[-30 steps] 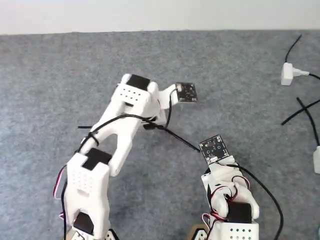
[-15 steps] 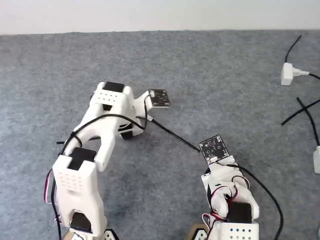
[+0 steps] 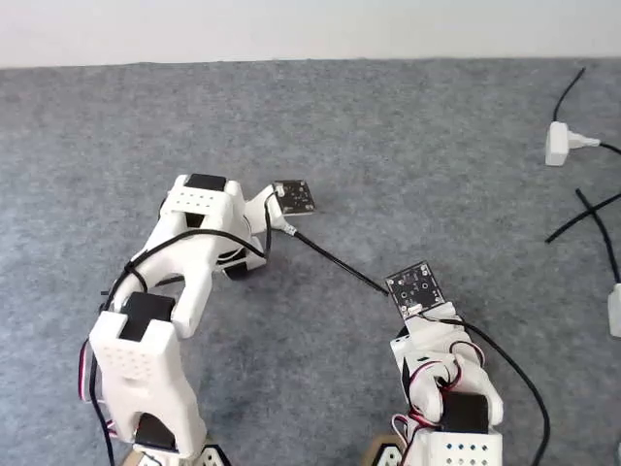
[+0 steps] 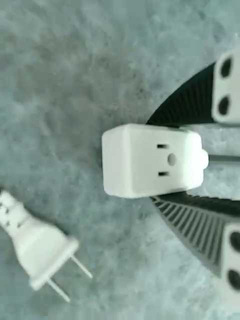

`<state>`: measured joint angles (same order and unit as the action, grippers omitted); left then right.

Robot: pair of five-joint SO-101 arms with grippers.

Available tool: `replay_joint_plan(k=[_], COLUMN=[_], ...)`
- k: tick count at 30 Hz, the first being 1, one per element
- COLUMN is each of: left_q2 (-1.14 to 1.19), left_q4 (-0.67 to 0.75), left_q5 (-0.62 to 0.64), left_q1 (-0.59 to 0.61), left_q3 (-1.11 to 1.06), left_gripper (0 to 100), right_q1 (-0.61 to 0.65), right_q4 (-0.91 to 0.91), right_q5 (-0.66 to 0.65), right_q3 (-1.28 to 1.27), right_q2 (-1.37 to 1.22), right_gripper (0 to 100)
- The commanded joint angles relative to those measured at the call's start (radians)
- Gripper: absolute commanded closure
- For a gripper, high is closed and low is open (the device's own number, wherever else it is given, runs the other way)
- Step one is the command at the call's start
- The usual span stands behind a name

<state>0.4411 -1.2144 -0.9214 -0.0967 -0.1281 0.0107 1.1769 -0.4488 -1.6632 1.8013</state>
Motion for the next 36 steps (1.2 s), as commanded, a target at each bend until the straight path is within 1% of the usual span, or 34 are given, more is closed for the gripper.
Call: replay_joint_plan(k=[1, 2, 4, 6, 9, 13, 17, 19, 21, 24, 27, 30, 32, 34, 36], left_q2=[-0.025, -0.026, -0.04, -0.078, -0.172, -0.305, -0.377, -0.381, -0.377, -0.376, -0.35, -0.267, -0.195, -0.114, -0.025], left_q4=[0.017, 0.015, 0.011, -0.032, -0.103, -0.144, -0.155, -0.144, -0.103, -0.002, 0.064, 0.064, 0.061, 0.018, -0.066], left_q5=[0.032, 0.032, 0.032, 0.032, 0.034, 0.037, 0.114, 0.115, 0.071, -0.095, -0.207, -0.311, -0.344, -0.374, -0.414], left_q1=[-0.005, -0.009, -0.017, -0.029, -0.052, -0.064, -0.064, -0.094, -0.126, -0.144, -0.169, -0.187, -0.189, -0.189, -0.189], left_q3=[-0.007, -0.005, 0.007, 0.028, 0.068, 0.07, 0.058, 0.044, 0.028, -0.01, -0.041, -0.004, 0.064, 0.15, 0.251], left_gripper=[73, 72, 71, 71, 71, 71, 71, 71, 71, 71, 71, 71, 71, 71, 71], right_q1=[0.007, 0.007, 0.007, 0.007, 0.007, 0.007, 0.007, 0.007, 0.007, 0.007, 0.007, 0.007, 0.007, 0.007, 0.007], right_q4=[0.013, 0.013, 0.013, 0.013, 0.013, 0.013, 0.013, 0.013, 0.013, 0.013, 0.013, 0.013, 0.013, 0.013, 0.013], right_q5=[0.003, 0.003, 0.003, 0.003, 0.003, 0.003, 0.003, 0.003, 0.003, 0.003, 0.003, 0.003, 0.003, 0.003, 0.003], right_q3=[-0.018, -0.018, -0.018, -0.018, -0.018, -0.018, -0.018, -0.018, -0.018, -0.018, -0.018, -0.018, -0.018, -0.018, -0.018], right_q2=[0.007, 0.007, 0.007, 0.007, 0.007, 0.007, 0.007, 0.007, 0.007, 0.007, 0.005, 0.005, 0.005, 0.005, 0.007], right_gripper=[83.4, 83.4, 83.4, 83.4, 83.4, 83.4, 83.4, 83.4, 83.4, 83.4, 83.5, 83.5, 83.5, 83.5, 83.5])
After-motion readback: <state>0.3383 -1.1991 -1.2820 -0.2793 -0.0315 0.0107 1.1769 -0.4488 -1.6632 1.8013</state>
